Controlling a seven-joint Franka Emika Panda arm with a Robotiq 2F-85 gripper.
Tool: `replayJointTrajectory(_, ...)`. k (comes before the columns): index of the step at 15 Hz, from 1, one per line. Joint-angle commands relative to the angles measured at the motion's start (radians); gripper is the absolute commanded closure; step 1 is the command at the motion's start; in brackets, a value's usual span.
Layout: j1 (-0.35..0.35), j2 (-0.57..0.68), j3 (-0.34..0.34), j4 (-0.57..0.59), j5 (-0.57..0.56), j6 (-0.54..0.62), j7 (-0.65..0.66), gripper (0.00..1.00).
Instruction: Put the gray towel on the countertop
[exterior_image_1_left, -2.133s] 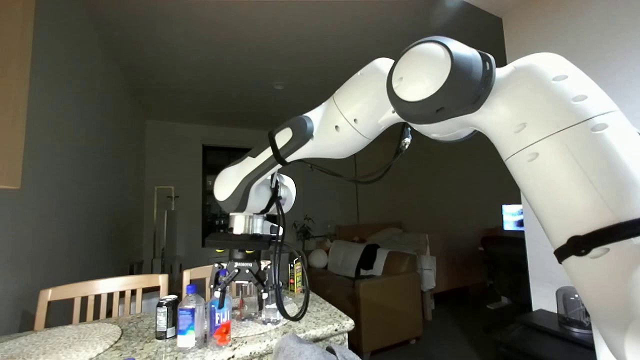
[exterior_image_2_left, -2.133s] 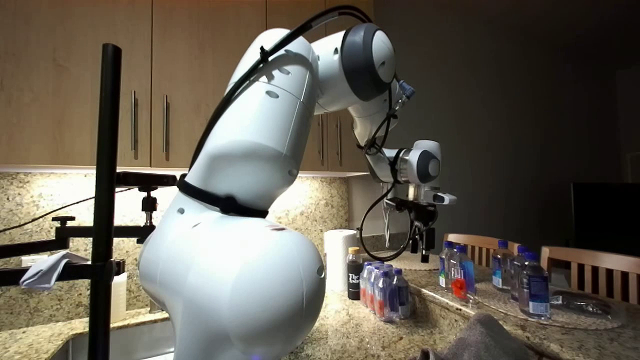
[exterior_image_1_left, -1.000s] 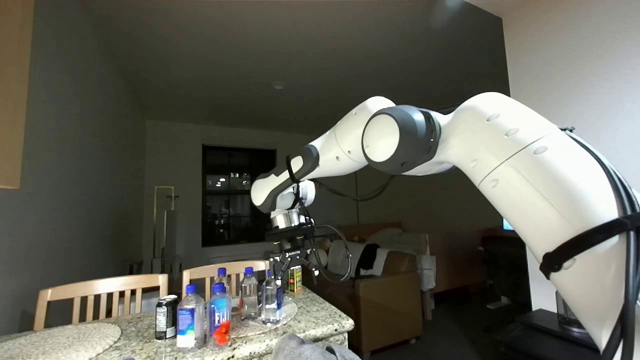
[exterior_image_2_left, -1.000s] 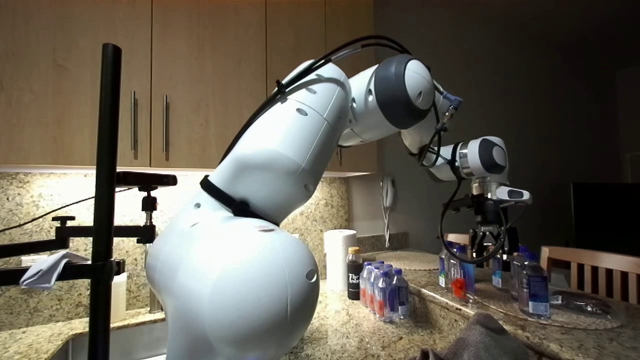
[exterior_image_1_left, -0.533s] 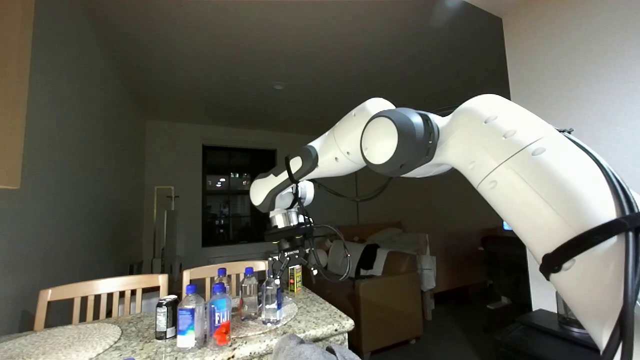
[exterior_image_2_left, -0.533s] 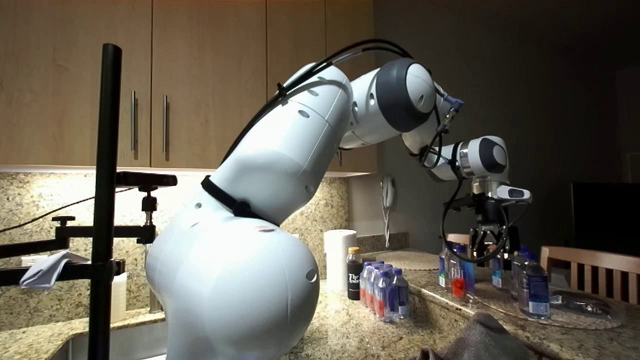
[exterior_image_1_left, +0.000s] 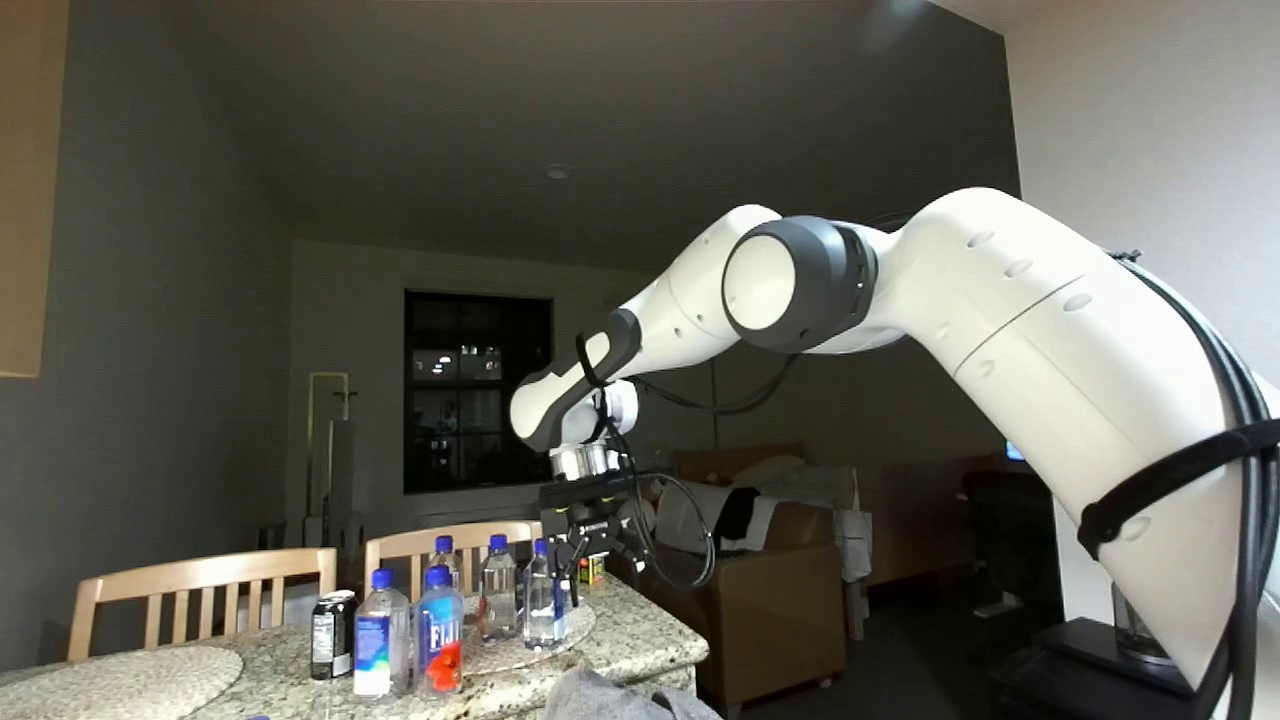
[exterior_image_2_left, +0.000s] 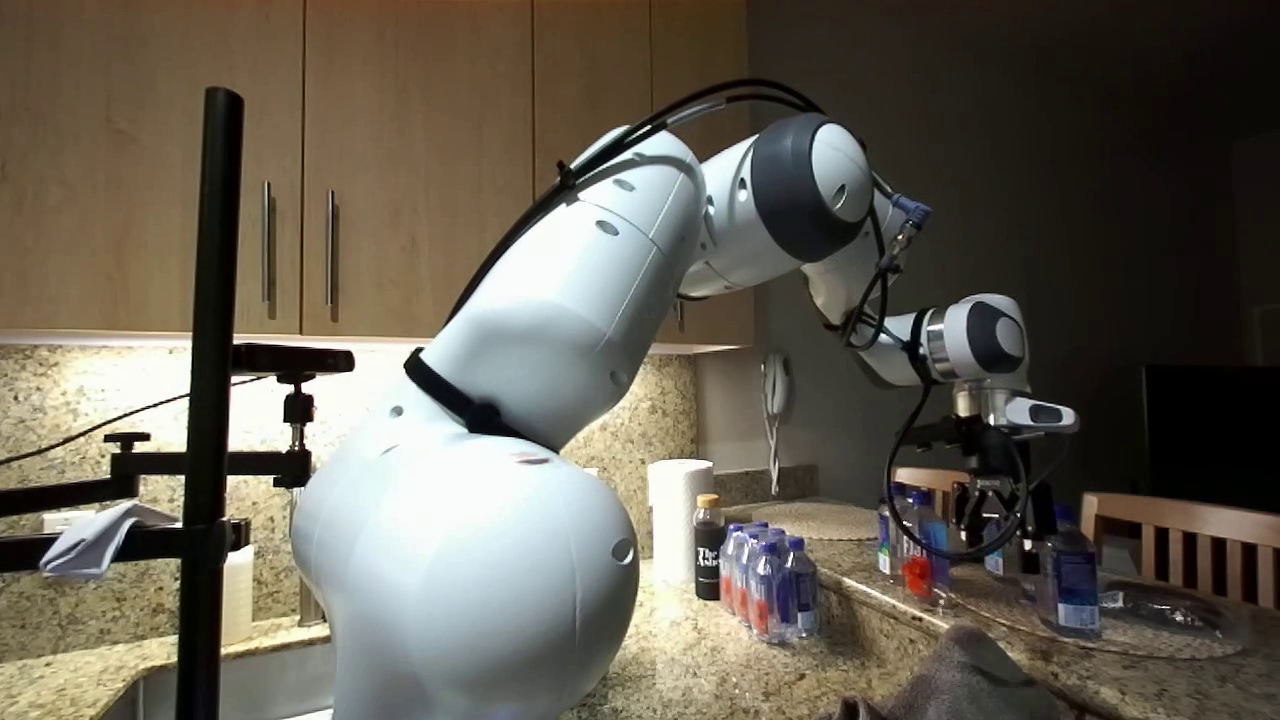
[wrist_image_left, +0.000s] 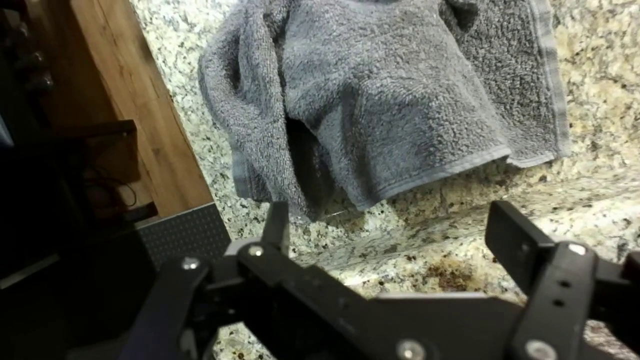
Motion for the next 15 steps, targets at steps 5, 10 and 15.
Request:
replayJointTrajectory(5, -0.042, -0.015, -0.028, -0.106, -0.009, 0.095, -0.053, 0.0)
replayJointTrajectory(10, -0.09, 0.043, -0.012, -0.084, 0.016, 0.1, -0.191, 0.0)
replayJointTrajectory(15, -0.129, 0.085, 0.006, -0.095, 0.039, 0.139, -0.321, 0.0)
